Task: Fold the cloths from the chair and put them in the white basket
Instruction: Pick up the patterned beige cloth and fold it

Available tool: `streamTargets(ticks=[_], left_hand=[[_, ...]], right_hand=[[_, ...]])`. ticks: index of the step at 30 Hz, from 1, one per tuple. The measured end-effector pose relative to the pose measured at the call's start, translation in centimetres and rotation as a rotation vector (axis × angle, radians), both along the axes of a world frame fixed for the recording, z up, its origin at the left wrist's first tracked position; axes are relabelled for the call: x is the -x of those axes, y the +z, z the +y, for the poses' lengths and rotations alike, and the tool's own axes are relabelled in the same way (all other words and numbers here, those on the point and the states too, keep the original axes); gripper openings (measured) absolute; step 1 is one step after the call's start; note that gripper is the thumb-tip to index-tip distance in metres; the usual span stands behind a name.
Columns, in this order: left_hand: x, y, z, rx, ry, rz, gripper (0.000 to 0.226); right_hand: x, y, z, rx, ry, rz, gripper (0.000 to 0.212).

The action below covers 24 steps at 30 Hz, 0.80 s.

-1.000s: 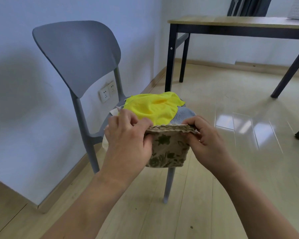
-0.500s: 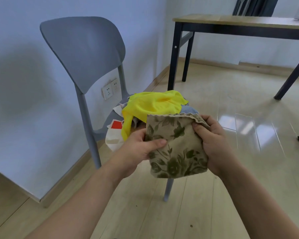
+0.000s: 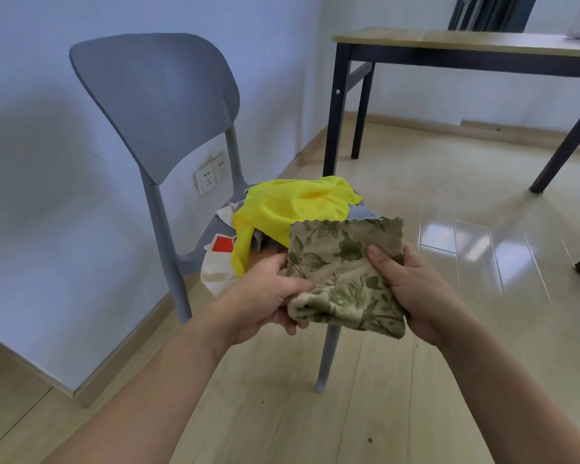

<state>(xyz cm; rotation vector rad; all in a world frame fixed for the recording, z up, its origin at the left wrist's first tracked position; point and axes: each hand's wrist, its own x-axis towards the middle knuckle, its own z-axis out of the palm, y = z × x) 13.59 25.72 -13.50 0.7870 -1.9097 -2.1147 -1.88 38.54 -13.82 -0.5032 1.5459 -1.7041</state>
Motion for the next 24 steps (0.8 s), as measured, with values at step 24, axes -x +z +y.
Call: streamTargets(ticks=[24], left_hand=[[0.8, 0.5, -0.8, -0.277, 0.192, 0.425, 0.04]], right_hand=[[0.4, 0.7, -0.6, 0.369, 0.092, -0.478, 0.017]])
